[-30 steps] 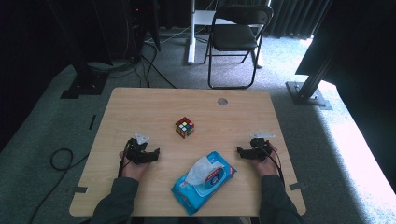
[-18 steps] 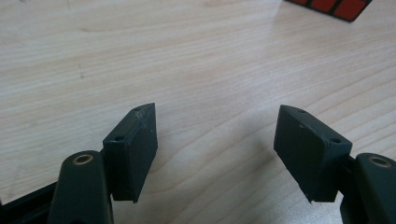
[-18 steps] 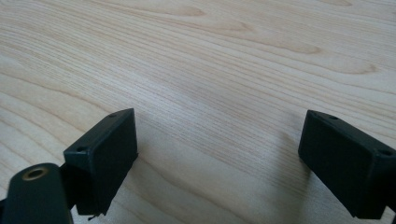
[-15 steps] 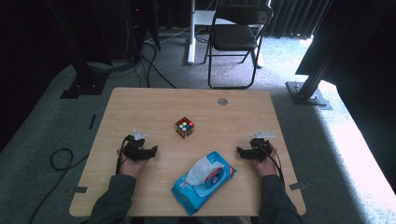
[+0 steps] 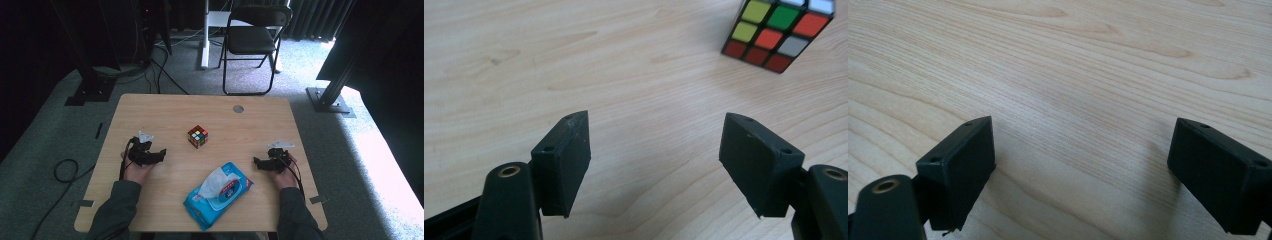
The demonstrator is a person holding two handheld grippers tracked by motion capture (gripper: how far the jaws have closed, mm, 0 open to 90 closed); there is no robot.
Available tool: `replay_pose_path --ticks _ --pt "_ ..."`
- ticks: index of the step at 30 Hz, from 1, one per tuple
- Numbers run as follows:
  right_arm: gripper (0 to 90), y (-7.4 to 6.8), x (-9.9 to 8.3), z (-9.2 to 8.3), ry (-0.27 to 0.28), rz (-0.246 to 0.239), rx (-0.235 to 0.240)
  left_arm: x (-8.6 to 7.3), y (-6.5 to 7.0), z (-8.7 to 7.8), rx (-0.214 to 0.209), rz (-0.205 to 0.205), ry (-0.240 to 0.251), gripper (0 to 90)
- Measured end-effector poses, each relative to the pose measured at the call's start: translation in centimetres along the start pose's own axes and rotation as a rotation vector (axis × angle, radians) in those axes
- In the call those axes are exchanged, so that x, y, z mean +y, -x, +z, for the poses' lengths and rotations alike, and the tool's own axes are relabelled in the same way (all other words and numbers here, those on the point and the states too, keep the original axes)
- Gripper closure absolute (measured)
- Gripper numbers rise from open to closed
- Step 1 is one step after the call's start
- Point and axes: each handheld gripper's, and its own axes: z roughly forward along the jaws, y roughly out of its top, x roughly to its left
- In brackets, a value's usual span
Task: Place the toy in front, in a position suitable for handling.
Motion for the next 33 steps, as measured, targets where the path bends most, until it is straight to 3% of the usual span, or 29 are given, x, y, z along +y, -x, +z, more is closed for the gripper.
replay_pose_path --ticks 9,33 --pt "11.4 0.0 0.0 0.0 -0.001 -0.002 0.0 1.4 0.3 -0.4 -0.037 0.024 0.018 27.3" --pt "11.4 0.0 0.0 0.0 -0.001 -0.001 0.0 4.5 2.1 -0.7 -0.065 0.082 0.076 25.5"
